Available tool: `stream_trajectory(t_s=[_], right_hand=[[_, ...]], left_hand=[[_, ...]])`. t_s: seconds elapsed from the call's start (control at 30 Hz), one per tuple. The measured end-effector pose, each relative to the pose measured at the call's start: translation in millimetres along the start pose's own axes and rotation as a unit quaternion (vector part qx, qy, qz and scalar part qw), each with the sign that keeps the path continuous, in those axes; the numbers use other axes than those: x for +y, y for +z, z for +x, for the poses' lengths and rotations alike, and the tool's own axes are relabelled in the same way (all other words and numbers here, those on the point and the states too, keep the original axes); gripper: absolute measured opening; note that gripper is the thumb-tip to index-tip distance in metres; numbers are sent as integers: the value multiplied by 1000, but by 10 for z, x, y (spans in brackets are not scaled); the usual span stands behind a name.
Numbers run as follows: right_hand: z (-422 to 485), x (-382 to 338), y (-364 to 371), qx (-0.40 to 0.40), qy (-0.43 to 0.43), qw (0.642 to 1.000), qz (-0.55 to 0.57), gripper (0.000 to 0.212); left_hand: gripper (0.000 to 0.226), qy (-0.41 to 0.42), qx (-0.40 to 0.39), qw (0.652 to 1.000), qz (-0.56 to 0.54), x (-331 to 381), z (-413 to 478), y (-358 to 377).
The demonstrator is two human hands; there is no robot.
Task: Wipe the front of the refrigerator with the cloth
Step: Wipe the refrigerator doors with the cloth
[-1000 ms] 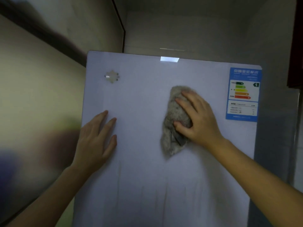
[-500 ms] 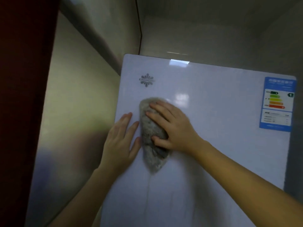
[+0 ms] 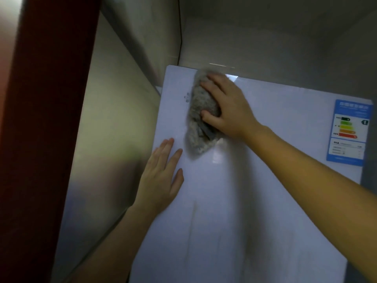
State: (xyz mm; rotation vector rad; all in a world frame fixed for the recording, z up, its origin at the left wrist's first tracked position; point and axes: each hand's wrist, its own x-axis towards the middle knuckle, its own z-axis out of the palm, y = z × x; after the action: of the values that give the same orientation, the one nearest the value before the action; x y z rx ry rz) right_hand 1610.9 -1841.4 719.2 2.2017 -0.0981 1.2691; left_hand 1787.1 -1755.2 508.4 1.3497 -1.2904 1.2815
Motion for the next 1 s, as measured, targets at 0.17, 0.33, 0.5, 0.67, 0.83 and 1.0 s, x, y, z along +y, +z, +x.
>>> stream_trajectory(t_s=[0.17, 0.33, 0.5, 0.67, 0.83, 1.0], right_hand=[[-297, -231, 262, -24, -63, 998, -11, 77], [-1465, -361, 593, 58, -14, 998, 18, 73], [-2536, -618, 907, 6, -63, 998, 29, 71], [-2499, -538, 844, -14, -72, 997, 33, 72], [-2025, -560, 834, 48, 7, 998, 45, 74], [-2243, -784, 1009, 34, -17, 998, 57, 73]], left_hand=[[49, 15, -6, 1000, 11, -36, -17, -25], [53, 4, 1, 1000, 19, 9, -117, -12], [51, 0, 9, 1000, 29, 66, -288, 12], [46, -47, 34, 998, 17, 104, -696, 19], [47, -50, -9, 999, -2, 142, -1245, 32], [47, -19, -45, 999, 0, 125, -1456, -4]])
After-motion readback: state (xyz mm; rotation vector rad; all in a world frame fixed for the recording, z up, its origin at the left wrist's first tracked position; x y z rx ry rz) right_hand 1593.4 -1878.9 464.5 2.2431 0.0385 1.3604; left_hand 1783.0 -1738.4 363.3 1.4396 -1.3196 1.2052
